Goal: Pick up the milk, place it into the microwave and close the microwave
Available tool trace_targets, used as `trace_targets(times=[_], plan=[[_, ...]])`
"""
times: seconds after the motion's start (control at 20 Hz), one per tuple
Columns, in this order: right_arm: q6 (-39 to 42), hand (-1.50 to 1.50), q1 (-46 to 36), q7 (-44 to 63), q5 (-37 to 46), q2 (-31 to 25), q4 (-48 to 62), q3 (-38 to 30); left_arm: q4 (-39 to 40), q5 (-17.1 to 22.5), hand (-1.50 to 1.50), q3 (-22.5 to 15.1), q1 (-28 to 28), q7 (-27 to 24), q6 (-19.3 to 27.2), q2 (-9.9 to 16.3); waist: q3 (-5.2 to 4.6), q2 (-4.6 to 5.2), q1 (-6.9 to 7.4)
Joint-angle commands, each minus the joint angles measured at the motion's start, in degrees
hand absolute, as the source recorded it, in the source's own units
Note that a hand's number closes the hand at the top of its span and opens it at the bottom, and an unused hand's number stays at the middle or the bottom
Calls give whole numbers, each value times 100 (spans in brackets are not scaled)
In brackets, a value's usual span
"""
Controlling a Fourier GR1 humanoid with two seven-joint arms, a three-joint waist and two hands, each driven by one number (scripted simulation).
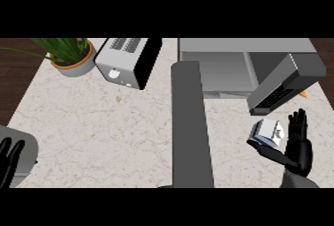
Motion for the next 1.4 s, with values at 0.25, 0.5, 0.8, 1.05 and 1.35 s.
trace_targets(times=[0.25, 0.5, 0.8, 1.05, 1.35], plan=[[-611, -150, -523, -899, 66, -249, 1911, -553, 109, -373, -150, -167, -211, 90, 128, -99, 5, 14, 11], [350, -150, -881, -1461, -85, -802, 2997, -716, 298, -179, -150, 11, 133, -468, -256, -100, 7, 13, 50], [2517, -150, -690, -1515, 42, -663, 2803, -64, 366, 32, -150, 169, -176, -51, -162, 36, 12, 18, 35], [2067, 150, -956, -1947, 51, -417, 2618, -47, 27, 88, -150, 165, 67, 134, -132, -22, 3, -1, 17], [335, 150, -1145, -2068, 16, -258, 2379, -444, 16, 232, -150, 142, 4, 183, -145, -75, 0, -3, 7]])
